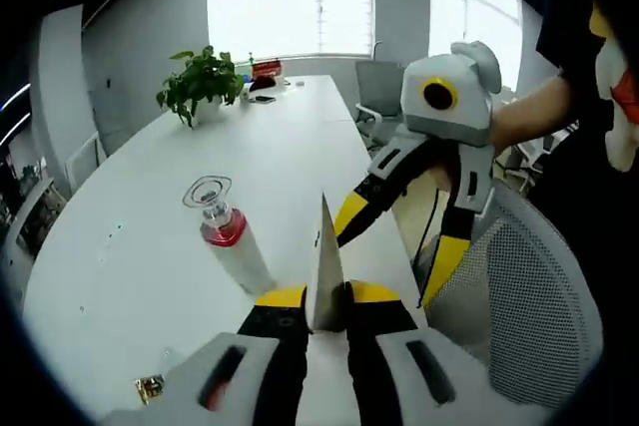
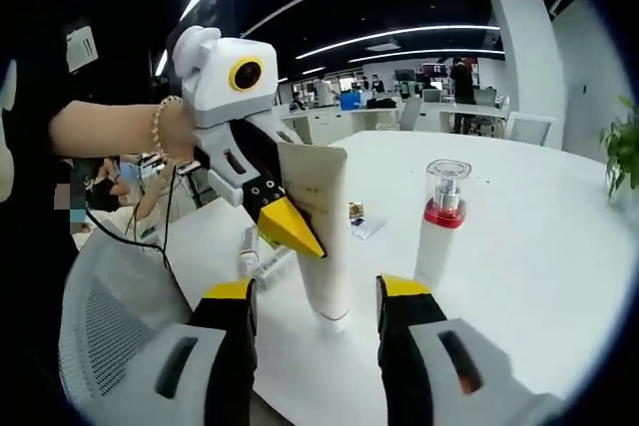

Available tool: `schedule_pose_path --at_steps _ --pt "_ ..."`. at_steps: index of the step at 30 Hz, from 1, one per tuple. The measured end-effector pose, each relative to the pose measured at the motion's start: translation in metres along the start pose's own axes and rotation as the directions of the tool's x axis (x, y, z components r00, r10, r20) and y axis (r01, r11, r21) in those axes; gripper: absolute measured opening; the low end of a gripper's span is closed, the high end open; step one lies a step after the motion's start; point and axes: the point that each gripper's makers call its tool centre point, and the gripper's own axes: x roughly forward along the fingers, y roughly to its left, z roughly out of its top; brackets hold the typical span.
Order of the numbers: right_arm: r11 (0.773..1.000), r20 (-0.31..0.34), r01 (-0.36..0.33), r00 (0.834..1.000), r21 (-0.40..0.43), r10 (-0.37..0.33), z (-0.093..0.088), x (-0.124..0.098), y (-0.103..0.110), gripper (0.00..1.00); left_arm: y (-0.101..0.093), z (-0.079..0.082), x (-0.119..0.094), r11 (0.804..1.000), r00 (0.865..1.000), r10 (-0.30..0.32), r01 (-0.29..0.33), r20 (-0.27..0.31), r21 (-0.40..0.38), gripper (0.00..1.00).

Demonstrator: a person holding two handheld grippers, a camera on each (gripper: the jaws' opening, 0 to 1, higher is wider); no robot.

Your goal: Arrange the skincare products in the storage area until every visible bottle or jar stands upright without overlapping.

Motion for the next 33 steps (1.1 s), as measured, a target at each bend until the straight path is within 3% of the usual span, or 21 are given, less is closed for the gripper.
schedule_pose_path --at_steps 9,16,30,33 --pt "0.996 -0.009 0.078 0.997 0.04 -0.077 -0.009 -0.01 -0.009 0.68 0.017 -0.009 0.01 1.0 1.0 0.017 -0.017 0.003 0.022 0.1" --pt "0.992 -0.005 0.114 0.993 0.052 -0.114 -0.009 -0.013 -0.014 0.75 0.031 -0.005 0.012 0.999 0.998 0.034 -0.034 0.048 0.01 0.1" --pt "0.986 -0.002 0.15 0.989 0.074 -0.15 -0.013 -0.011 -0.012 0.85 0.084 0.0 0.015 0.995 0.988 0.097 -0.098 0.119 0.003 0.11" --pt "0.986 -0.012 0.155 0.988 0.069 -0.154 -0.016 -0.011 -0.012 0.87 0.086 0.001 0.015 0.995 0.987 0.101 -0.102 0.126 0.0 0.11"
